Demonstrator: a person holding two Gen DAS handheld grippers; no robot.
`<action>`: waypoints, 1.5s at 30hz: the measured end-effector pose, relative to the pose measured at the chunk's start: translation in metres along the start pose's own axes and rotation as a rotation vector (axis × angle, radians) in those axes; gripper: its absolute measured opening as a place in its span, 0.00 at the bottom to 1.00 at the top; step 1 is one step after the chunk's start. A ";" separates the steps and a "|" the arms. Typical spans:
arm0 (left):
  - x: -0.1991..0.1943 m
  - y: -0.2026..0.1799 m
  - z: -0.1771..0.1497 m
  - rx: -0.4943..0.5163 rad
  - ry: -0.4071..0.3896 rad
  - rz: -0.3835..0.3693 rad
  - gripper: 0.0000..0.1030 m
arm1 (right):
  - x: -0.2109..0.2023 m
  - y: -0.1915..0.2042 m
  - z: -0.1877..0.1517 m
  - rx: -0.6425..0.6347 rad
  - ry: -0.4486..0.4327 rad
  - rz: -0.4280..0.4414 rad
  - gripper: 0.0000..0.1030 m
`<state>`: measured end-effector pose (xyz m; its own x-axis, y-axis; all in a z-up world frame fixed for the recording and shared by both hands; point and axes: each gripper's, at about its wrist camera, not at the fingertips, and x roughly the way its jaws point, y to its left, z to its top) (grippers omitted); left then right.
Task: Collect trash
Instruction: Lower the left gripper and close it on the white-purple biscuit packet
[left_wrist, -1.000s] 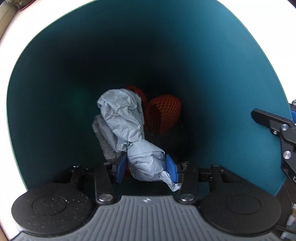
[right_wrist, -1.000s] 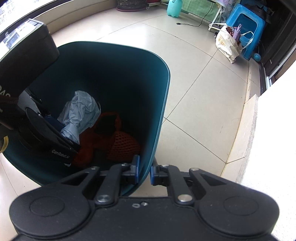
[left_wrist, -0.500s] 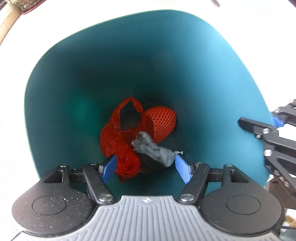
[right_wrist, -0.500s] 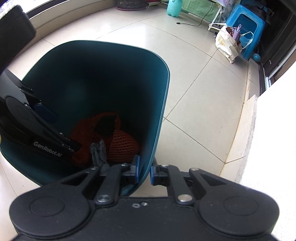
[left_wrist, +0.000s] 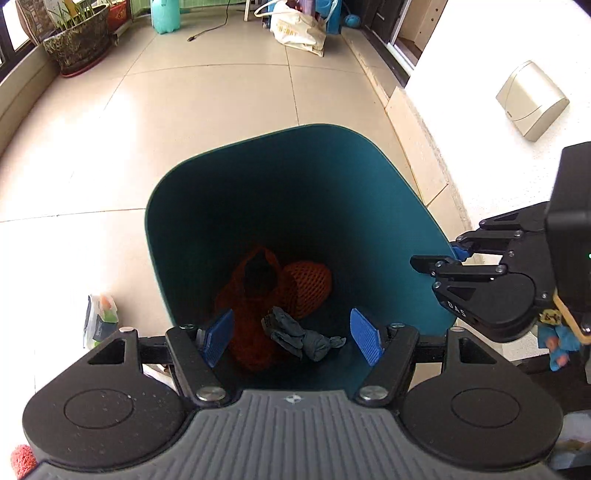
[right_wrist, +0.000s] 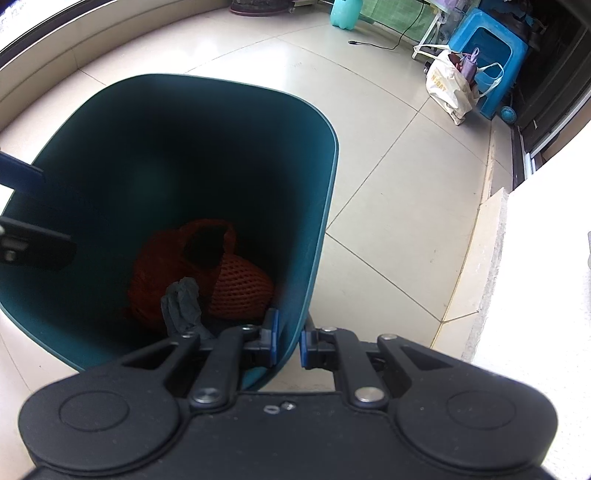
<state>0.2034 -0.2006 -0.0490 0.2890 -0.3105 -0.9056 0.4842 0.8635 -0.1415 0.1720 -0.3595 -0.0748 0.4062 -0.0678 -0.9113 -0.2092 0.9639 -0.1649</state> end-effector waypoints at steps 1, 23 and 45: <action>-0.008 0.003 -0.003 -0.002 -0.018 0.001 0.67 | 0.000 0.000 0.000 0.002 0.001 0.000 0.10; 0.011 0.209 -0.135 -0.338 0.072 0.230 0.73 | 0.002 0.007 0.003 -0.001 0.016 -0.032 0.10; 0.200 0.171 -0.175 -0.460 0.371 0.174 0.73 | -0.002 0.009 0.000 -0.028 0.009 -0.034 0.11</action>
<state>0.1995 -0.0452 -0.3241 -0.0152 -0.0617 -0.9980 0.0256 0.9977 -0.0621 0.1694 -0.3503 -0.0746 0.4054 -0.1030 -0.9083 -0.2198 0.9535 -0.2062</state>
